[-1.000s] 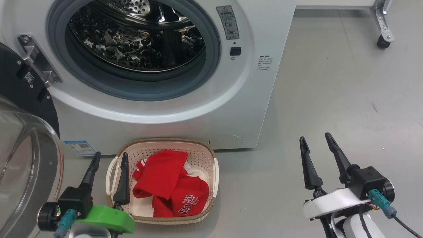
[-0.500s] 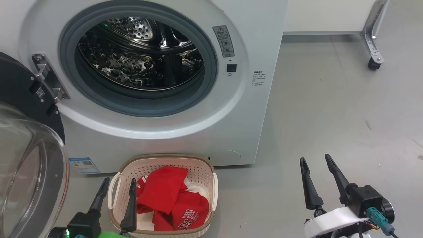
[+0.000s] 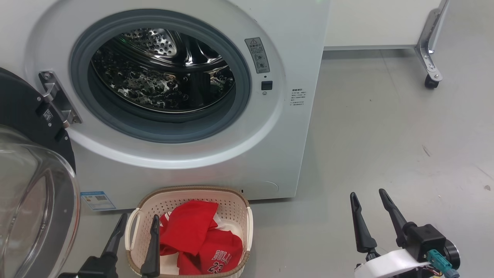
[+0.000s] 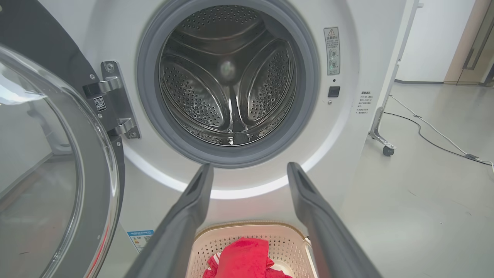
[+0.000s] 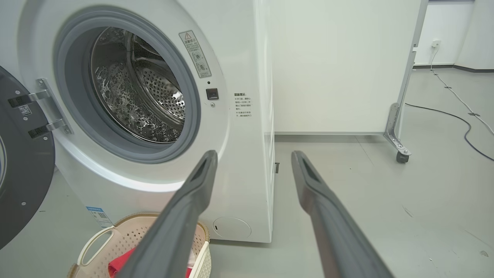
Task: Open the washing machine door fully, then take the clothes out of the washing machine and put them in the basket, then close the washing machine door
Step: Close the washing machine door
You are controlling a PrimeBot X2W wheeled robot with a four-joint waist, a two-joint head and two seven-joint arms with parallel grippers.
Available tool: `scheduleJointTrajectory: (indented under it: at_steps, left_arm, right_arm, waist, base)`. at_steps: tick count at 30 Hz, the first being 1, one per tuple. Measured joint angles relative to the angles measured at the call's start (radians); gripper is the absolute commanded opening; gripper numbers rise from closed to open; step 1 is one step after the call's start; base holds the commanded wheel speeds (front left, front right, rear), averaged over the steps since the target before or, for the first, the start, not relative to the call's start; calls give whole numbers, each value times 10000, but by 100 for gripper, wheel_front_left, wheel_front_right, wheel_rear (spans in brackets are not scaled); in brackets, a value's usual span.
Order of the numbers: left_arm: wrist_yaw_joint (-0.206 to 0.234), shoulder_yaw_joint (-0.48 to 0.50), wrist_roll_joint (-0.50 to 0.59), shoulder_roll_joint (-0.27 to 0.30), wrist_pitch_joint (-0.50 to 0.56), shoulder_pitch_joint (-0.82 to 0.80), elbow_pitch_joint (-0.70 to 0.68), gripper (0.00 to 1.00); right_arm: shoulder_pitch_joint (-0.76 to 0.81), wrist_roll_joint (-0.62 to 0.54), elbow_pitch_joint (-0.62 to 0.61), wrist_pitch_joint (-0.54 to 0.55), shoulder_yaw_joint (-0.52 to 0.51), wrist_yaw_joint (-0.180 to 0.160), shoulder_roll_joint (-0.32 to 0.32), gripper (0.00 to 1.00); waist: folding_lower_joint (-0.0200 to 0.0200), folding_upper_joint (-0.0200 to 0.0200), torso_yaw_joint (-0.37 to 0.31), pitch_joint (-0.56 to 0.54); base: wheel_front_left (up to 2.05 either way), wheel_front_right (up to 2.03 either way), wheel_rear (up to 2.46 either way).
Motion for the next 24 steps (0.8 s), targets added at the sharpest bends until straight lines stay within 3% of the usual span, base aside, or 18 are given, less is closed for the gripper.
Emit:
scheduleJointTrajectory:
  at_steps: [24]
  left_arm:
    - [174,-100,82,31,303,340,-867,100]
  right_arm:
    - [14,-2,-253,12,27,-15,0,100]
  waist:
    - [0,0,-83,128]
  base:
    - [0,0,0]
